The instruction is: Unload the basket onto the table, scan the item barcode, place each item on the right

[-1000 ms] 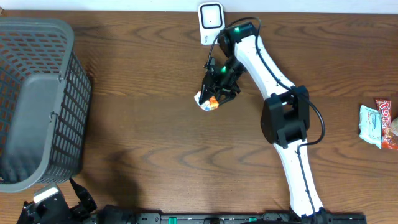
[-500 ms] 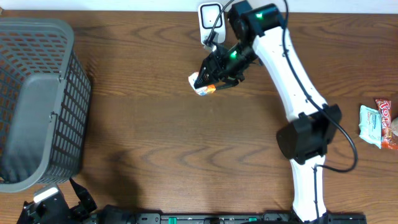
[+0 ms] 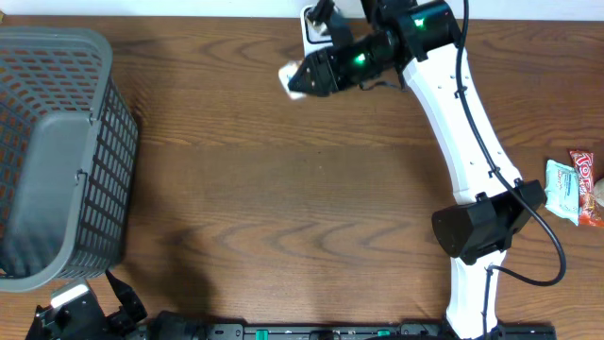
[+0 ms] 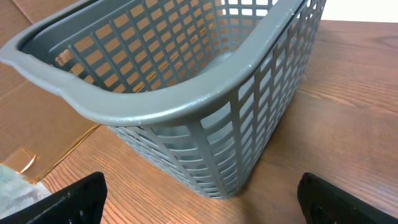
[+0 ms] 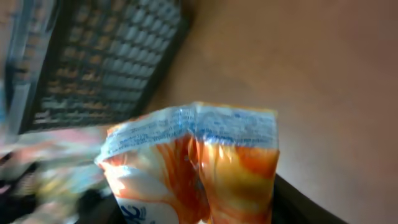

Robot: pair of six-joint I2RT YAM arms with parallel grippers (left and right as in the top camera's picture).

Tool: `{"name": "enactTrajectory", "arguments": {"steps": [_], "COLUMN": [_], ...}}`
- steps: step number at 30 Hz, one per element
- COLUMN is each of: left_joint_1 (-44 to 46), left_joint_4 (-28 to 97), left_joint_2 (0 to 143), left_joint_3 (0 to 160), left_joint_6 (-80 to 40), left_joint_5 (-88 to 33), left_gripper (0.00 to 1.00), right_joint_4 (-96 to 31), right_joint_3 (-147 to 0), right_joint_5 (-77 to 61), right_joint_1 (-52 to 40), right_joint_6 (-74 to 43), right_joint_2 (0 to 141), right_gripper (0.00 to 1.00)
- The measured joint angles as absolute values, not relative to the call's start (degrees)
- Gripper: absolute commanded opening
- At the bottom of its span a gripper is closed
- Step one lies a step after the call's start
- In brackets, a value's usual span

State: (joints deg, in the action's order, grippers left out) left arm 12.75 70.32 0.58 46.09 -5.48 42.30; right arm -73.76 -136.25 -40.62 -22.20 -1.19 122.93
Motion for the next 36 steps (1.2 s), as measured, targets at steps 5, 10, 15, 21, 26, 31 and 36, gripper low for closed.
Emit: {"name": "enactTrajectory", "arguments": {"steps": [5,10,15,21,26,31,36], "left_joint_1": [12.75,12.75,12.75,12.75,12.75,12.75,12.75], "left_joint_4": [70.32,70.30,70.32,70.35,70.30,70.35,70.30], "left_joint_2": [0.58,0.58,0.58,0.58,0.58,0.58,0.58], "left_joint_3": [46.09,46.09,46.09,46.09,46.09,46.09,46.09], "left_joint_6": [-5.45,-5.45,-5.48,-5.45,-5.48,-5.48,-5.48], "left_joint_5": [42.30,42.30,42.30,42.33,42.30,42.30,42.30], "left_gripper": [0.98,0.98,0.98,0.98,0.98,0.98,0.98], "right_joint_4": [-64.77,-54.63,-45.56,-36.58,-27.88,-18.76,-10.22], "right_joint_3": [-136.25,-136.25,-136.16,-136.09,-136.07,-135.46,-135.39], "right_joint_5": [-29.71,-20.95,-13.28,-9.78,-6.70,-3.20,-1.76], "right_joint_1": [-22.20,-22.20,-22.20,-22.20,-22.20,-22.17,-22.20], "right_joint_6": [-0.86,-0.78,-0.69,1.56,3.03,3.62,3.68], "right_joint_2": [122.93,122.93,122.96,125.34,132.07,138.47,142.19], "right_gripper": [0.56,0.57,0.56,0.54,0.54,0.57,0.55]}}
